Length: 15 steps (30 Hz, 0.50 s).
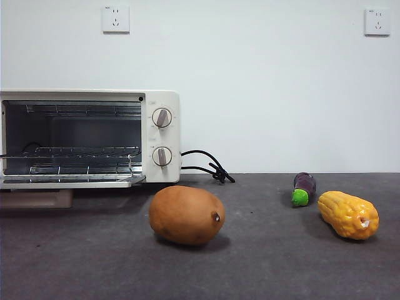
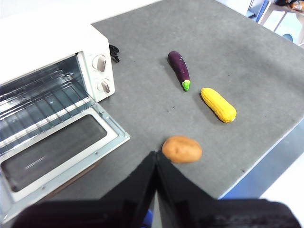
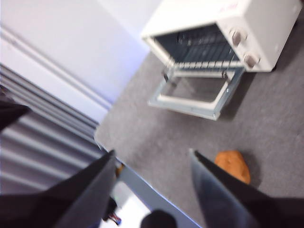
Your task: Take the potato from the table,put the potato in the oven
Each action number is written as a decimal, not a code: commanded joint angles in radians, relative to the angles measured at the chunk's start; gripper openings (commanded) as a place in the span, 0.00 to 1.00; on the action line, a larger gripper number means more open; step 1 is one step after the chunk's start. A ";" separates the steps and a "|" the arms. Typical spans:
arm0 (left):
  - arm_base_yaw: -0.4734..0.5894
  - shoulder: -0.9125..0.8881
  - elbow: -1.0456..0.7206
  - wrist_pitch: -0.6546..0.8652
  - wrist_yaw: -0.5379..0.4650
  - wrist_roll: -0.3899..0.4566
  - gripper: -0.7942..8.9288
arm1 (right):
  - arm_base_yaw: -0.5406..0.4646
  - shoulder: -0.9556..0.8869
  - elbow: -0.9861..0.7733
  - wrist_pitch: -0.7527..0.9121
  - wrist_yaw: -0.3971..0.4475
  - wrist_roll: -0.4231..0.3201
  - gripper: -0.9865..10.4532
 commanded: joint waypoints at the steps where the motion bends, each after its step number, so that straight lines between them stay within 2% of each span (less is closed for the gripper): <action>1: -0.002 -0.025 -0.009 -0.023 -0.050 0.003 0.08 | 0.132 0.076 0.000 0.015 0.098 -0.002 0.48; 3: -0.001 -0.049 -0.009 -0.024 -0.066 0.005 0.08 | 0.216 0.134 0.000 0.016 0.170 -0.015 0.54; 7: -0.002 -0.089 -0.009 -0.024 -0.065 0.030 0.08 | 0.356 0.259 0.001 0.008 0.284 -0.065 0.55; 12: -0.002 -0.113 -0.009 -0.025 -0.065 0.030 0.08 | 0.444 0.398 0.005 -0.003 0.372 -0.100 0.65; 15: -0.002 -0.116 -0.009 -0.025 -0.064 0.030 0.08 | 0.480 0.477 0.015 -0.023 0.441 -0.125 0.65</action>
